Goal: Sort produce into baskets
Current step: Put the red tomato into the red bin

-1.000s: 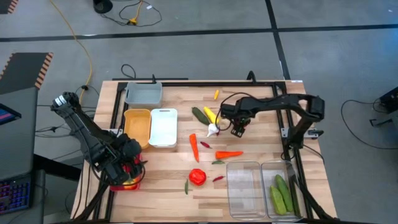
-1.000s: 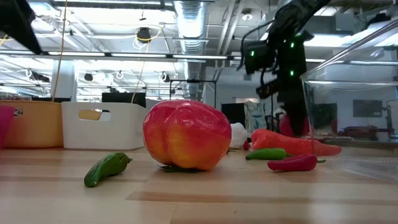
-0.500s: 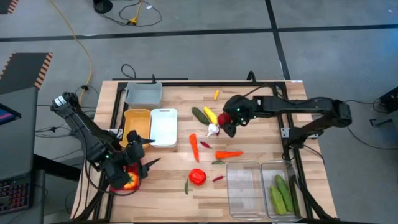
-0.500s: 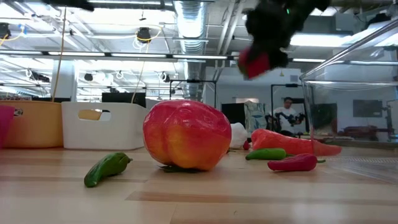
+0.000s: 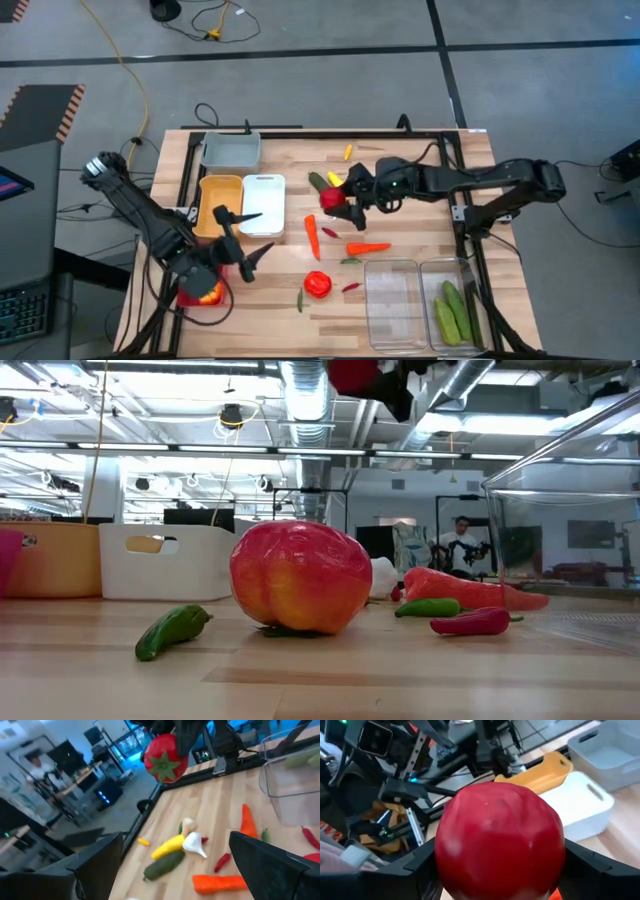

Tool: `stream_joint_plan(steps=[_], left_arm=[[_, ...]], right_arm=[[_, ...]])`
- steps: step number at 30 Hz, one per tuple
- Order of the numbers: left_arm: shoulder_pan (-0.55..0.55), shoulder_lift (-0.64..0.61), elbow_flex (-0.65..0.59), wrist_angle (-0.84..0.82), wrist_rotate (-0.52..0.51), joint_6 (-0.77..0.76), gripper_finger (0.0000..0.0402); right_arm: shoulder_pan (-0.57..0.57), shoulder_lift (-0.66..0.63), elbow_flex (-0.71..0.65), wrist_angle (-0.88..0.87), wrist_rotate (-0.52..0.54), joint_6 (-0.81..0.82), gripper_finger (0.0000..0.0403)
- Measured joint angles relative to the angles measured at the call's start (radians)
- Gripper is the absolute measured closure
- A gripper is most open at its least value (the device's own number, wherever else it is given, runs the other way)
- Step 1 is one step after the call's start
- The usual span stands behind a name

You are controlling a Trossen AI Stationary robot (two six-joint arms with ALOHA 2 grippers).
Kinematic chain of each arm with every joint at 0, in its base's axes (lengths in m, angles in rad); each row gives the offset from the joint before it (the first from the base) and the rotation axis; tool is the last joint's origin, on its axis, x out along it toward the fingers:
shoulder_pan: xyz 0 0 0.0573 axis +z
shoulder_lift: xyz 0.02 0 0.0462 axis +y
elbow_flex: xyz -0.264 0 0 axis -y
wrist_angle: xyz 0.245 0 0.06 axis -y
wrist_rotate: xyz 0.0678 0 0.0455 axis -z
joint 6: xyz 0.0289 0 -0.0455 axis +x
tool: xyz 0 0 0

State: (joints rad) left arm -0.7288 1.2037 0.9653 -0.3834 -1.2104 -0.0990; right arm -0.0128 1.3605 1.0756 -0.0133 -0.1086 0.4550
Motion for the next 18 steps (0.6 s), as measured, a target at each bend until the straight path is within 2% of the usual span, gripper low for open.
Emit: stream_joint_plan(steps=[4,9,18], left_arm=[[0.028,0.027,0.000,0.102,0.036,0.103,0.0049],[0.077,0.058,0.000,0.216,0.147,0.229,0.0049],[0.135,0.109,0.000,0.417,0.268,0.455,0.0049]], right_arm=[[0.030,0.018,-0.001,0.053,0.000,0.017,0.0081],[0.073,0.068,-0.001,0.133,0.000,0.028,0.0081],[0.127,0.185,-0.002,0.380,-0.025,0.128,0.0081]])
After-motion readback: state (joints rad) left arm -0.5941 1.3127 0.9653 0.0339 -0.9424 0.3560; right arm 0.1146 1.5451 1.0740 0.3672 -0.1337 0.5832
